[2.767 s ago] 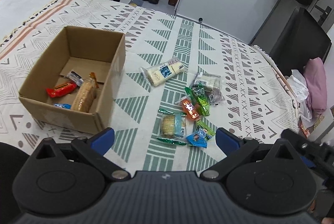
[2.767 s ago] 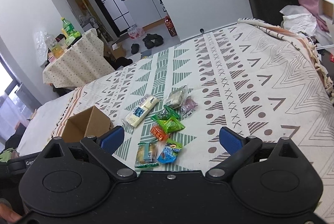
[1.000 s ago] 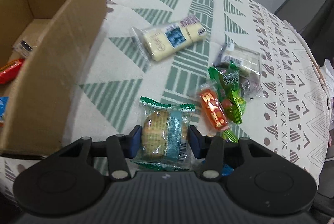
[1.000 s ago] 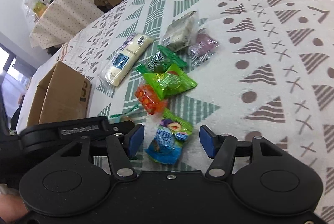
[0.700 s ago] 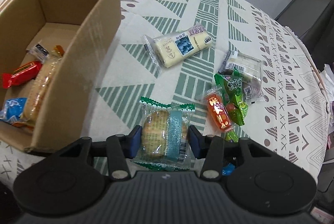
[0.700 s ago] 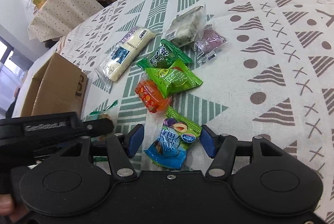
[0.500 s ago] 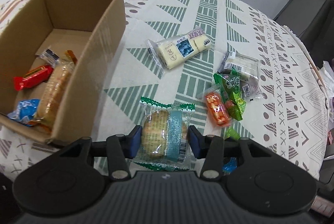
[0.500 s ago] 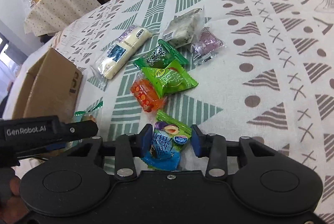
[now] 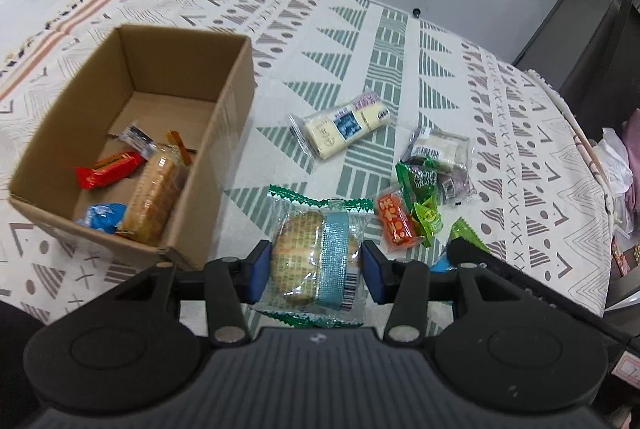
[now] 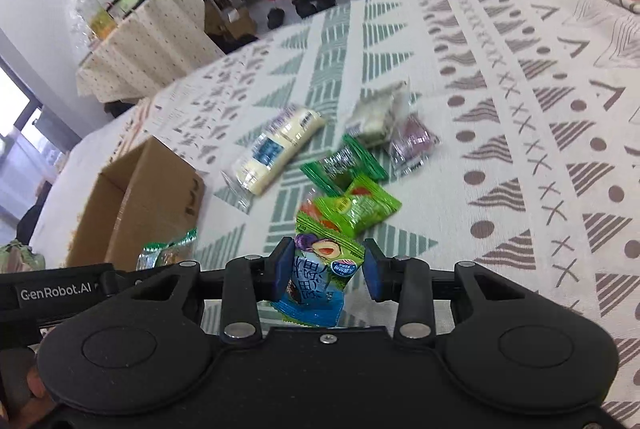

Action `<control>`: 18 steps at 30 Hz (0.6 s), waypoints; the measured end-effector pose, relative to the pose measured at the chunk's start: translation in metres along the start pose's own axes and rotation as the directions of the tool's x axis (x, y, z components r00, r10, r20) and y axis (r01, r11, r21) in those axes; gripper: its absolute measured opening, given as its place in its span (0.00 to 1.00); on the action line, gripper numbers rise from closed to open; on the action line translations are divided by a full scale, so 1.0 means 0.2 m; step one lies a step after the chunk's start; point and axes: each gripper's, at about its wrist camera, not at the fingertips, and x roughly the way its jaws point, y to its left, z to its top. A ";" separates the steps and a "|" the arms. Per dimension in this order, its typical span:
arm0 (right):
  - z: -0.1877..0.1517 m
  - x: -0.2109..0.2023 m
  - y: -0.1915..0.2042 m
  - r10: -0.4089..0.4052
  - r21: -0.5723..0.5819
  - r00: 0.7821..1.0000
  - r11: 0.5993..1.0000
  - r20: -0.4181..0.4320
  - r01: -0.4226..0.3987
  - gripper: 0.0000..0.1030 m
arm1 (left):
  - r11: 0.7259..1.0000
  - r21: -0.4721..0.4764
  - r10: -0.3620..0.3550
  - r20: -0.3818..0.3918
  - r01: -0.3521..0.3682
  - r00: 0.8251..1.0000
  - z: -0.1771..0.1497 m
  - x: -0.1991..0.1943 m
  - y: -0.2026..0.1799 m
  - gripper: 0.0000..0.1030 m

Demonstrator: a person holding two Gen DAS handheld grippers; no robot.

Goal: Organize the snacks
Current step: 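Carry the biscuit packet and blue candy packet over the cardboard box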

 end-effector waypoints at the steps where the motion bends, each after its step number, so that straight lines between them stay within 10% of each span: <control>1: 0.01 -0.02 0.01 0.006 -0.003 1.000 1.000 0.010 -0.006 0.35 | 1.000 0.000 0.003 0.007 -0.003 1.000 0.00 -0.02 0.00 0.46; 18: 0.04 -0.19 0.16 0.111 -0.044 0.985 0.993 0.130 -0.106 0.35 | 0.997 -0.062 0.048 0.112 -0.041 0.993 0.07 -0.30 0.17 0.46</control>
